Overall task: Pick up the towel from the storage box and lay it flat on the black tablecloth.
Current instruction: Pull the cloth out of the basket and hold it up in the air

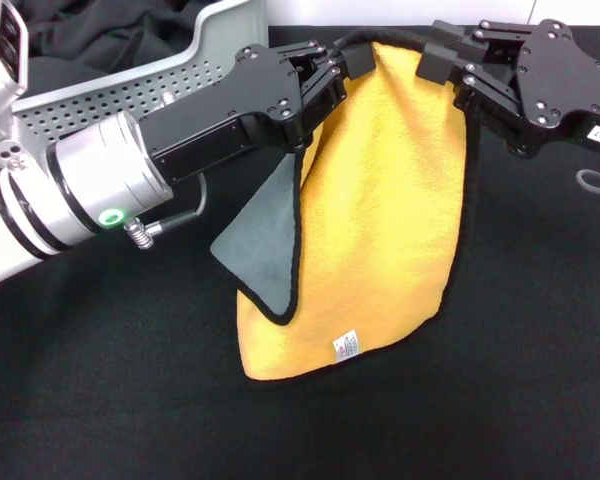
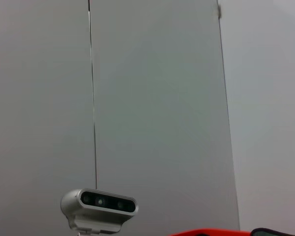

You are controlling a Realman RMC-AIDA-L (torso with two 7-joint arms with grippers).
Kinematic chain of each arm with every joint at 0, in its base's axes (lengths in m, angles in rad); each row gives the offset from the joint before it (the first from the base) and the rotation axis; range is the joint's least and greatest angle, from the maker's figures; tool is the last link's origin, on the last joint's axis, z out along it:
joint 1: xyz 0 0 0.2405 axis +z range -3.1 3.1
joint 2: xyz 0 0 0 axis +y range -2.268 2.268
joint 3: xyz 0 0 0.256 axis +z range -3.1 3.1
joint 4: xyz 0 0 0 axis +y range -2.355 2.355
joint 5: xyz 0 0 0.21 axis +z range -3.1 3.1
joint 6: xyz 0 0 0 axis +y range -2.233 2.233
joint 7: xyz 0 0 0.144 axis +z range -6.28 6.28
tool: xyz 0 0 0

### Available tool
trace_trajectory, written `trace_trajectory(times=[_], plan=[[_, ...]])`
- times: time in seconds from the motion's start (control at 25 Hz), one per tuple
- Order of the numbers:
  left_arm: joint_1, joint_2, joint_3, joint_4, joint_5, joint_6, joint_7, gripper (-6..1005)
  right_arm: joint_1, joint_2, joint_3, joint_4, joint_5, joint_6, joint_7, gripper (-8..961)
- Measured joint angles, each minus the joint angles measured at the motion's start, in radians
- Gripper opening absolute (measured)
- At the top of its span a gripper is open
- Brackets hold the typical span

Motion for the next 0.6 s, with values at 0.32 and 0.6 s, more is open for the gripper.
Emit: trace_trajectory(times=[0.32,0.6], plan=[[-0.002,0.0,-0.002,-0.003,-0.003,-0.001,0.002,84,0.002,-0.002,0.002,0.003,-0.006,-0.001,0.001,134],[-0.002,0.001,0.001,-0.004,-0.003,-0.002,0.008,90,0.004,-0.005,0.002,0.003,-0.013,-0.003,-0.004,127]])
